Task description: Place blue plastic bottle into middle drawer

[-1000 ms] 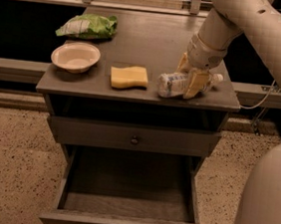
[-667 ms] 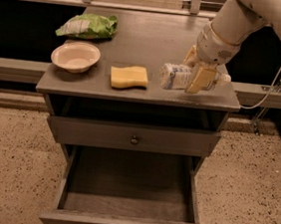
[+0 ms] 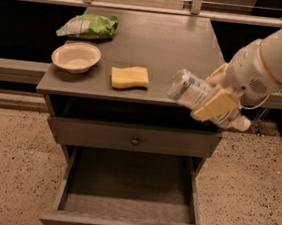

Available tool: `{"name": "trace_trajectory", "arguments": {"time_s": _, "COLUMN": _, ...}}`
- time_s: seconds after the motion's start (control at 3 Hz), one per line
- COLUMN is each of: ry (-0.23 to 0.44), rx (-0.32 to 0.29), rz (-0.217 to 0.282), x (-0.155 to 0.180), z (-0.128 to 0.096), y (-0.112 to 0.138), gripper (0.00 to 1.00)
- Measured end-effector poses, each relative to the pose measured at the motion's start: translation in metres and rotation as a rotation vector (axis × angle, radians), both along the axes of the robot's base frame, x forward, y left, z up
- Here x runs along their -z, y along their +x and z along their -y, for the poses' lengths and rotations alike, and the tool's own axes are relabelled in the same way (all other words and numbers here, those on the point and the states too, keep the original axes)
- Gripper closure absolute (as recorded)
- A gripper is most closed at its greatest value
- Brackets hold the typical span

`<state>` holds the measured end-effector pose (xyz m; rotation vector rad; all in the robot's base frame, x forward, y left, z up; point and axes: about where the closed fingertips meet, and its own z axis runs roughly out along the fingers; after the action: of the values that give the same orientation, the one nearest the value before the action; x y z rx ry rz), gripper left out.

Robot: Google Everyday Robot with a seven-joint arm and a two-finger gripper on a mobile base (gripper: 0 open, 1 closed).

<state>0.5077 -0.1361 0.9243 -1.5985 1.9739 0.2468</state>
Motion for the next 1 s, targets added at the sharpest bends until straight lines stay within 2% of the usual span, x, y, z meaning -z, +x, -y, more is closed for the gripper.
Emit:
{"name": "trace_trajectory", "arguments": {"time_s": 0.33, "ry": -0.064, "rx": 0.037, "rz": -0.09, "x": 0.11, "z": 0.029, "y": -0.042, "gripper": 1.0}}
{"name": "trace_trajectory", "arguments": {"time_s": 0.67, "ry": -0.142, "rx": 0.004, "rz": -0.268, "x": 0.224, "z": 0.037, "y": -0.083, "gripper": 1.0}}
{"name": "trace_trajectory", "arguments": {"time_s": 1.0, "ry": -0.239, "rx": -0.045, "rz": -0.445, "x": 0.31, "z": 0.041, "y": -0.125, "gripper": 1.0}}
